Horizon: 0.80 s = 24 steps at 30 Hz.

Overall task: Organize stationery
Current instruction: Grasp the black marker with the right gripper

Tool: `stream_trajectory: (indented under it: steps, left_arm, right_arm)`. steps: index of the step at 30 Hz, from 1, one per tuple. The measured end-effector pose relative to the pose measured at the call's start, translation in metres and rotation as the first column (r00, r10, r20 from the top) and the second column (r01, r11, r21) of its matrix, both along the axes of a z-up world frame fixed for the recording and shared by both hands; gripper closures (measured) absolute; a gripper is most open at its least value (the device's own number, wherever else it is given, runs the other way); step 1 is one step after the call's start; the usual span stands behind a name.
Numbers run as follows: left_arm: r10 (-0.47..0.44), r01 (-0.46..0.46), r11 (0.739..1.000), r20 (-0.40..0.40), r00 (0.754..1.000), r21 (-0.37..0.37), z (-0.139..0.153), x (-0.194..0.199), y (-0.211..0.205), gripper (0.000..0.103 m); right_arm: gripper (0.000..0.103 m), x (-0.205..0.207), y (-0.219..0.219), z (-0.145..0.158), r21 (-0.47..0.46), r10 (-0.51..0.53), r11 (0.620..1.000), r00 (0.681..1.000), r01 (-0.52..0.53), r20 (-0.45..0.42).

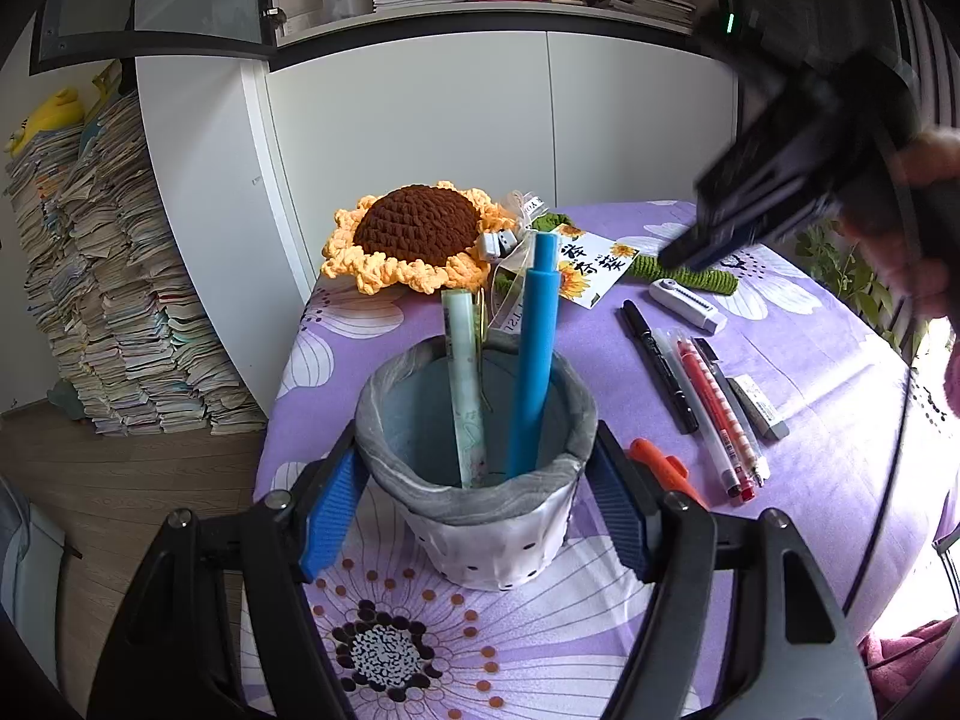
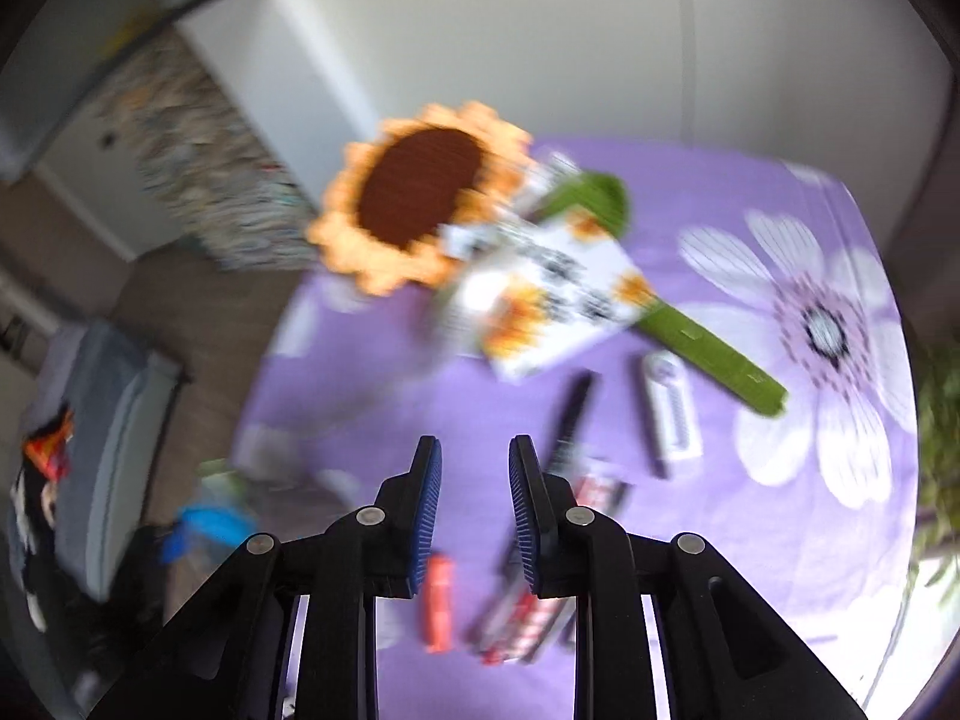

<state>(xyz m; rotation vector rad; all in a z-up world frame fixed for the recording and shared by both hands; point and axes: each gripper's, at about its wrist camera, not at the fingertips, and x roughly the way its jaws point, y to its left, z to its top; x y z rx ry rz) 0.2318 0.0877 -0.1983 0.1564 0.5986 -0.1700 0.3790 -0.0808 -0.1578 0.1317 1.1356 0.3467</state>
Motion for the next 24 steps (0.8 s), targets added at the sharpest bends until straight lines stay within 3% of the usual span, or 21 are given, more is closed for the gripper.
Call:
stream_trajectory:
  steps: [3,6,18,22,24]
  left_arm:
    - [-0.001,0.001,1.0,-0.002,1.0,0.003,0.0,0.0,0.0,0.033]
    - [-0.001,0.001,1.0,-0.004,1.0,0.004,0.0,0.0,0.0,0.033]
    - [0.0,0.0,1.0,-0.007,1.0,0.007,0.001,0.001,0.001,0.033]
    - [0.0,0.0,1.0,-0.008,1.0,0.006,0.001,0.001,0.002,0.033]
    - [0.0,0.0,1.0,-0.009,1.0,0.004,0.001,0.001,0.002,0.033]
  right_arm:
    - [0.08,0.026,-0.017,-0.04,-0.013,-0.058,0.998,0.992,0.056,-0.116]
    - [0.08,0.041,-0.022,-0.06,0.004,-0.078,0.997,0.984,0.08,-0.159]
    - [0.08,0.077,0.003,-0.078,-0.084,-0.102,0.993,0.976,0.087,-0.192]
    - [0.085,0.075,0.018,-0.076,-0.169,-0.083,0.984,0.987,0.059,-0.135]
    - [0.086,0.071,0.021,-0.075,-0.163,-0.08,0.985,0.988,0.059,-0.129]
